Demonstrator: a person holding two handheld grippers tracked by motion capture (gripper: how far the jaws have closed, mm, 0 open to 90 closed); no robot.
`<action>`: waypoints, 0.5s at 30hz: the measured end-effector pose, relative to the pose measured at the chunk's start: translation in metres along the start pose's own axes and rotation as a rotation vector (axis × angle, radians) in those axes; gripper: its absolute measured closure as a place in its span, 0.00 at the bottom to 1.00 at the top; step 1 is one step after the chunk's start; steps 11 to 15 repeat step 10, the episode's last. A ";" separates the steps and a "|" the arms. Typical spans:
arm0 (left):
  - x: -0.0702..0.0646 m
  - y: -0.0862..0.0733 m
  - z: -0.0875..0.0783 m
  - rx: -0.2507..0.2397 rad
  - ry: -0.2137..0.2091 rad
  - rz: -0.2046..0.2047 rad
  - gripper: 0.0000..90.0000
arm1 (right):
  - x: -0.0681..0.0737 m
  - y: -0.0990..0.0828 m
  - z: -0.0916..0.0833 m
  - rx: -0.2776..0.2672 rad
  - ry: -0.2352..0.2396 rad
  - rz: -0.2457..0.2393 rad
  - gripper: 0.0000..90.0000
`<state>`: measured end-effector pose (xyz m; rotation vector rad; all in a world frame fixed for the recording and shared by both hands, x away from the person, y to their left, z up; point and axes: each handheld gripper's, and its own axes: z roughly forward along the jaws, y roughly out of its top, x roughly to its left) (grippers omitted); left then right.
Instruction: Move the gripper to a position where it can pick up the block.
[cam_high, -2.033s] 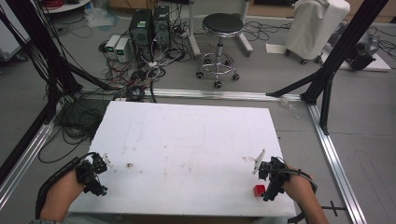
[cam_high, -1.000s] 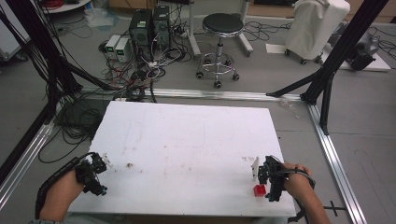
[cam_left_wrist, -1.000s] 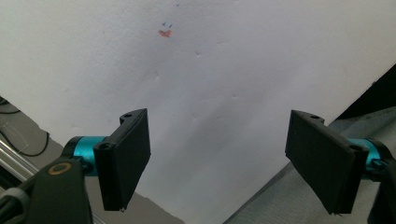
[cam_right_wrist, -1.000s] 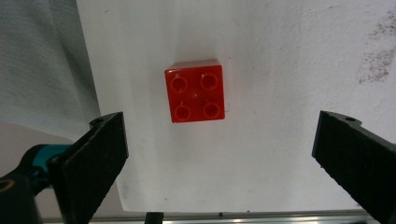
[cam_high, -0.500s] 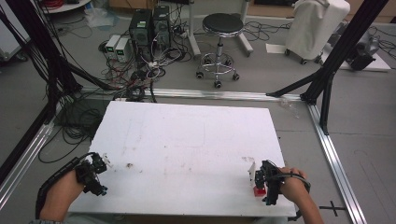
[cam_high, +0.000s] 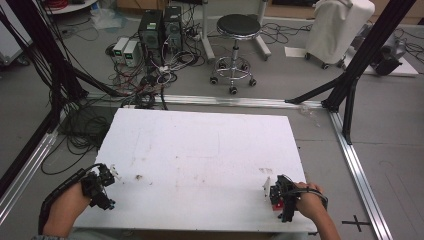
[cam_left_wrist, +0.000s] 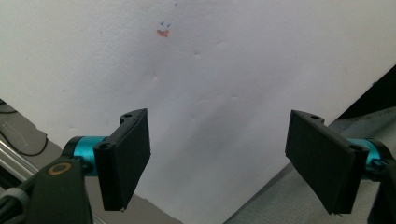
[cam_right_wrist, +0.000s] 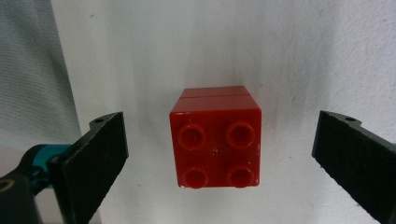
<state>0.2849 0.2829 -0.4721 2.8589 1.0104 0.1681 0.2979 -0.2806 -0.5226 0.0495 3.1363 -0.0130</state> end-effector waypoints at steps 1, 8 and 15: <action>0.000 0.000 0.000 0.004 -0.001 0.004 0.25 | 0.000 0.000 0.000 0.000 0.000 0.000 0.03; 0.000 0.000 0.000 -0.001 -0.002 -0.001 0.25 | -0.001 -0.001 0.000 -0.004 0.005 0.011 0.03; 0.000 0.000 0.000 -0.002 -0.003 0.001 0.25 | -0.001 -0.001 0.000 -0.004 0.004 0.011 0.03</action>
